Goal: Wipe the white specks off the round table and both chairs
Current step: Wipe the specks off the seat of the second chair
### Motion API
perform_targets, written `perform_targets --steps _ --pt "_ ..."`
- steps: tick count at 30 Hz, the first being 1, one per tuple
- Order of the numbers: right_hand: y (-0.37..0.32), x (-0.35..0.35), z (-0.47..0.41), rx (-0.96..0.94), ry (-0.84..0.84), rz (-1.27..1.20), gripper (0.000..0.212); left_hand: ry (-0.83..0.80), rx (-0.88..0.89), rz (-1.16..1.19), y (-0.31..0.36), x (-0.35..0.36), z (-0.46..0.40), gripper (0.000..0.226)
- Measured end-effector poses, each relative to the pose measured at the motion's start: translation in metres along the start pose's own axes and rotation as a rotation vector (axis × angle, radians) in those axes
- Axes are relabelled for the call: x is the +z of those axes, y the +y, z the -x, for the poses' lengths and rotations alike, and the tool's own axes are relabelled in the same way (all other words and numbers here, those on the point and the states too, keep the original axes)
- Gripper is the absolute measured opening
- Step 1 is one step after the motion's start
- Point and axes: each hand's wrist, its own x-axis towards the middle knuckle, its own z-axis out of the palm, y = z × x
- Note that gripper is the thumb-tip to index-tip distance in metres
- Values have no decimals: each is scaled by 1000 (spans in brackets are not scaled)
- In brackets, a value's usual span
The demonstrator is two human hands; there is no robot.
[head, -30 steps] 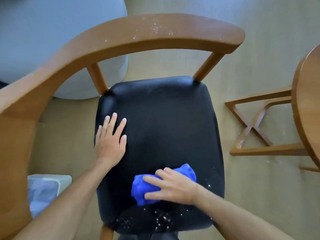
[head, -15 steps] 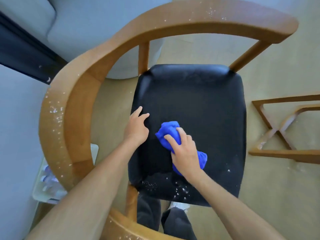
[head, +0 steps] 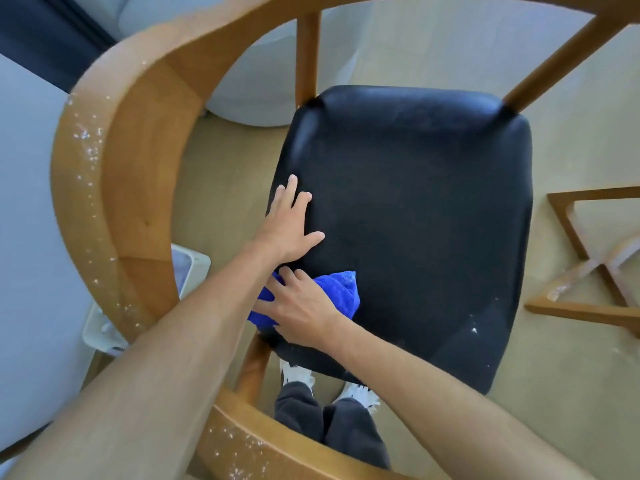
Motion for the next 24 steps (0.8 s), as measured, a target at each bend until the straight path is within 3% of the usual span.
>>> perform_targets --steps 5,9,11,15,18,22,24 --pt "-7 12 54 -198 -73 -33 36 24 -37 -67 2 6 -3 74" --pt "17 19 138 -532 -224 55 12 30 -72 -49 8 10 -4 72" --pt "41 16 181 -578 -251 76 14 40 -87 -56 9 10 -4 71" --pt "102 -11 236 -569 -296 115 7 54 -78 -68 8 11 -3 70" --pt "116 -29 235 -495 -338 90 21 59 -80 -78 11 12 1 68" --pt "79 -7 165 -353 -112 112 17 77 -74 -86 12 13 2 69" --pt "51 4 111 -278 -8 54 26 76 -78 -90 12 13 0 70"
